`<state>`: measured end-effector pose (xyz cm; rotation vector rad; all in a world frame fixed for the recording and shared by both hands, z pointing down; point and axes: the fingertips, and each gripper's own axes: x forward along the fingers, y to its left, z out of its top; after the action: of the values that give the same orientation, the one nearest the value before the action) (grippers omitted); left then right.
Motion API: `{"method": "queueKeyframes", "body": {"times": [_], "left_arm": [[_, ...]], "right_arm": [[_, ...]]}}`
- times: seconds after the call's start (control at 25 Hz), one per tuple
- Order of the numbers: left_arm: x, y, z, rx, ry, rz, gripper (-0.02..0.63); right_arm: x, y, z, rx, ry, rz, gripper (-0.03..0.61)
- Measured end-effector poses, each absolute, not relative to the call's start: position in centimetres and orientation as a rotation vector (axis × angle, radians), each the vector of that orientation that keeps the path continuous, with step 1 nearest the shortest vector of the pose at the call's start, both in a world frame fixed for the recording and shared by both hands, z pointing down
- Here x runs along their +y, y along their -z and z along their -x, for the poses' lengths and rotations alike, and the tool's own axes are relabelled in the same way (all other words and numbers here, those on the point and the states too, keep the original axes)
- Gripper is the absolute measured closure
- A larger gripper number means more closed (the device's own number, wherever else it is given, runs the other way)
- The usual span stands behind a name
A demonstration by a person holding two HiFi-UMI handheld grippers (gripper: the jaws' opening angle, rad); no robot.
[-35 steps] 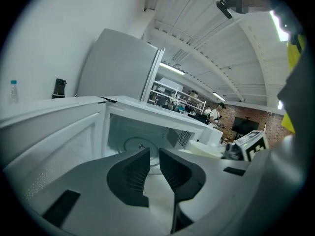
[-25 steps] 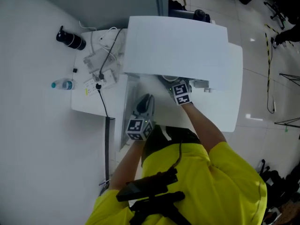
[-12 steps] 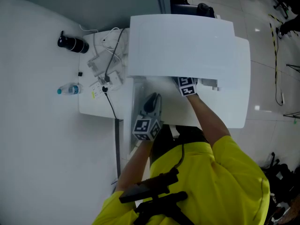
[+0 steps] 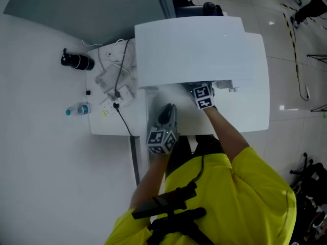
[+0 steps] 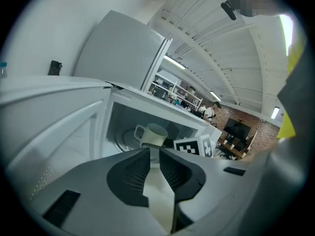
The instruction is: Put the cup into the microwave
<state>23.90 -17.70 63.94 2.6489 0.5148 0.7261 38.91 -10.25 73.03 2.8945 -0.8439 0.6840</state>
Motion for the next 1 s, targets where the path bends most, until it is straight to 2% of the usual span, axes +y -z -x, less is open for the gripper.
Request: {"method": "queueKeyframes", "body": {"times": [0.2,0.24,0.28,0.32,0.44,0.48,0.56,0.64,0.72,0.8,1.0], "left_arm": [[-17.3,-62.6,-22.5,0.592,-0.728,-2.631,0.574],[-17.2,-62.1,-22.2,0.617,-0.728,-2.63,0.574],[-17.2,-61.6,-21.8,0.641,-0.726,-2.631,0.574],[-17.2,-61.1,-21.4,0.663,-0.72,-2.634,0.574],[-17.4,-59.3,-20.2,0.709,-0.682,-2.64,0.574],[-17.5,-58.7,-19.8,0.719,-0.667,-2.638,0.574],[-17.8,-57.8,-18.9,0.721,-0.644,-2.619,0.574],[-18.0,-57.3,-18.1,0.709,-0.633,-2.587,0.574],[-18.0,-56.5,-17.5,0.716,-0.614,-2.581,0.574],[-17.9,-55.6,-17.3,0.74,-0.59,-2.59,0.574],[-18.4,-53.1,-17.9,0.768,-0.513,-2.586,0.574]], "right_arm": [[-9.0,-72.3,-28.9,-0.936,-0.848,-2.923,0.064],[-8.6,-71.4,-26.9,-0.959,-0.862,-2.937,0.084],[-8.0,-70.0,-25.2,-0.978,-0.858,-2.955,0.142],[-7.3,-68.3,-23.9,-0.99,-0.835,-2.977,0.168],[-5.0,-62.2,-21.7,-0.978,-0.722,-3.056,0.332],[-4.5,-60.3,-21.4,-0.971,-0.69,-3.071,0.363],[-3.9,-57.6,-20.8,-0.955,-0.636,-3.074,0.368],[-3.5,-56.0,-20.3,-0.924,-0.612,-3.089,0.455],[-3.5,-55.1,-19.7,-0.886,-0.625,-3.116,0.459],[-3.9,-54.3,-18.8,-0.854,-0.632,-3.138,0.537],[-5.3,-52.7,-17.0,-0.838,-0.597,-3.157,0.538]]}}
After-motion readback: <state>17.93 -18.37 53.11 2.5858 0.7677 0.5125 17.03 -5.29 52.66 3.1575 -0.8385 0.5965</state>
